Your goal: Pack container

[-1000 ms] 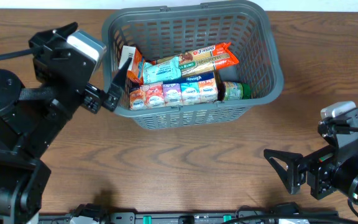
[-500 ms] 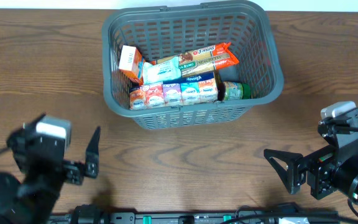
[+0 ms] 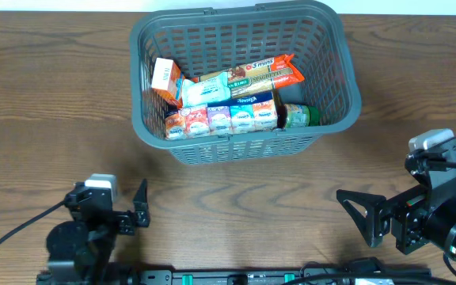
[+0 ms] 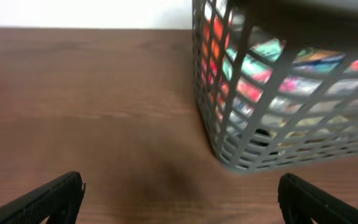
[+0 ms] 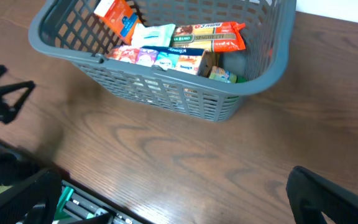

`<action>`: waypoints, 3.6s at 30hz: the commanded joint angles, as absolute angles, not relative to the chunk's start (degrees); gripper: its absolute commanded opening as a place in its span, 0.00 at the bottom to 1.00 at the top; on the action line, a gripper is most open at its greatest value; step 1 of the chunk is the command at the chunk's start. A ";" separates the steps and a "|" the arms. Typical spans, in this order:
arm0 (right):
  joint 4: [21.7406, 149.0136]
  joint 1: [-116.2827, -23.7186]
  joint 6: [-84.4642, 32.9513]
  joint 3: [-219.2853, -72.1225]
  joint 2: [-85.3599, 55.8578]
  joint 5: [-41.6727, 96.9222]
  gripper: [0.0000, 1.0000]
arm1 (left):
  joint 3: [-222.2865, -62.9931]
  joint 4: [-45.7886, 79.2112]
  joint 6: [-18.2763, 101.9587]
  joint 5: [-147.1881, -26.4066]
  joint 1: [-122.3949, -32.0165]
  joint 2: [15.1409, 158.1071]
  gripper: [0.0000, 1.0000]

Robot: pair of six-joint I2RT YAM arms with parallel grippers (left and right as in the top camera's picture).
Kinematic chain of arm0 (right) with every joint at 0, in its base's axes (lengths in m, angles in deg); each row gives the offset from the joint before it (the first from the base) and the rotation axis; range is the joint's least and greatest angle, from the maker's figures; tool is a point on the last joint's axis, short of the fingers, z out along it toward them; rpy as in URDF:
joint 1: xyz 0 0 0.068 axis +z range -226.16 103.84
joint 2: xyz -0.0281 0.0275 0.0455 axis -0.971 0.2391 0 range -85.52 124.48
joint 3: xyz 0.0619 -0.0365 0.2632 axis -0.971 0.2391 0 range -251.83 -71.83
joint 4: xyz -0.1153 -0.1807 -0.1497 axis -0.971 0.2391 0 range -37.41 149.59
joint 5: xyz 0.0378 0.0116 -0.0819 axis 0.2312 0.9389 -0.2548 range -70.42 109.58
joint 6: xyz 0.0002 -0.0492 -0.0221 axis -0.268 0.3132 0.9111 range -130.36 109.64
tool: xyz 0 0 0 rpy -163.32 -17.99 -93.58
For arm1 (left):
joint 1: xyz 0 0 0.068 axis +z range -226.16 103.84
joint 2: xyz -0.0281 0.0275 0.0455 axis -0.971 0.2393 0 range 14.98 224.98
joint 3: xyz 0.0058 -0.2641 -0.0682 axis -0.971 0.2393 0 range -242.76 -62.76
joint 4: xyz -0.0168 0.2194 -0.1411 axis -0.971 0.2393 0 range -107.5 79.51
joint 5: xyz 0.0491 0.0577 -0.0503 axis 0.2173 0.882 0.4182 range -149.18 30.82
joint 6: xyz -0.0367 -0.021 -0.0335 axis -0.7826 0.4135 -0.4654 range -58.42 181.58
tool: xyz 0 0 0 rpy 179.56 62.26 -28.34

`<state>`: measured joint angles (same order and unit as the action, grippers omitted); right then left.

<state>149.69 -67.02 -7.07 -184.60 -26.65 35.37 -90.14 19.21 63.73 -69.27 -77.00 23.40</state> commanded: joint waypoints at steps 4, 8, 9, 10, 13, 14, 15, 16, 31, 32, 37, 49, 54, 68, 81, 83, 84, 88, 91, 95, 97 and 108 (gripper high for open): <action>149.84 -67.04 -7.75 -184.90 -26.37 35.20 0.99 | -79.89 12.98 58.38 -69.18 -76.71 18.64 0.98; 149.84 -67.04 -7.75 -184.90 -26.37 35.22 0.99 | -75.04 9.97 56.50 -69.18 -76.71 15.84 0.98; 149.84 -67.04 -7.75 -184.90 -26.37 35.20 0.99 | -74.18 9.53 56.50 -69.18 -76.71 15.21 0.98; 149.84 -67.04 -7.75 -184.90 -26.37 35.20 0.99 | -73.22 8.68 56.52 -69.18 -76.69 15.05 0.98; 149.84 -67.04 -7.75 -184.90 -26.37 35.20 0.99 | -71.39 6.71 56.52 -69.18 -76.71 15.08 0.99; 149.84 -67.04 -7.75 -184.90 -26.37 35.20 0.99 | -70.75 6.25 56.52 -69.18 -76.71 15.08 0.98; 149.84 -67.04 -7.75 -184.90 -26.37 35.20 0.99 | -69.92 5.90 56.54 -69.16 -76.71 15.08 0.98; 149.84 -67.04 -7.75 -184.90 -26.37 35.20 0.99 | -69.51 5.73 56.54 -69.16 -76.71 15.08 0.98; 149.84 -67.04 -7.75 -184.90 -26.37 35.22 0.99 | -69.53 5.31 56.98 -67.48 -76.71 15.25 0.99; 149.84 -67.04 -7.75 -184.90 -26.37 35.20 0.99 | -69.53 5.31 56.98 -67.48 -76.71 15.25 0.98; 149.84 -67.04 -7.75 -184.90 -26.37 35.22 0.99 | -69.53 5.31 56.98 -67.48 -76.71 15.25 0.98; 149.80 -66.21 -0.21 -184.86 -26.35 26.24 0.99 | -69.53 5.31 56.98 -67.48 -76.71 15.25 0.98; 149.78 -66.23 -8.49 -182.00 -29.27 32.05 0.99 | -69.53 5.31 56.98 -67.48 -76.71 15.25 0.99; 122.00 -66.21 4.10 -144.36 -49.16 30.96 0.99 | -69.53 5.31 56.98 -67.48 -76.71 15.25 0.98; 90.28 -66.21 7.47 -95.05 -76.03 32.09 0.99 | -69.53 5.31 56.98 -67.48 -76.71 15.25 0.99; 87.51 -66.21 7.47 -90.90 -78.61 32.07 0.99 | -69.53 5.31 56.98 -67.48 -76.71 15.25 0.98; 86.00 -66.21 7.44 -88.56 -80.09 32.12 0.99 | -69.53 5.31 56.98 -67.48 -76.71 15.25 0.98; 81.89 -66.19 7.47 -82.44 -84.07 34.00 0.99 | -69.53 5.31 56.98 -67.48 -76.71 15.25 0.98; 79.51 -65.82 7.40 -79.36 -85.25 37.06 0.99 | -69.53 5.31 56.98 -67.48 -76.71 15.25 0.98; 78.85 -64.68 7.27 -79.31 -85.25 36.97 0.99 | -69.53 5.31 56.98 -67.48 -76.71 15.25 0.98; 78.87 -64.48 7.27 -79.31 -85.25 36.97 0.99 | -69.51 5.31 56.98 -67.48 -76.71 15.25 0.99; 78.92 -64.50 7.27 -79.31 -85.23 36.99 0.99 | -69.53 5.31 56.98 -67.48 -76.71 15.25 0.99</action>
<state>78.87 -65.03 6.85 -80.01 -84.68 36.36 -70.66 5.12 57.09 -67.78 -77.00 15.56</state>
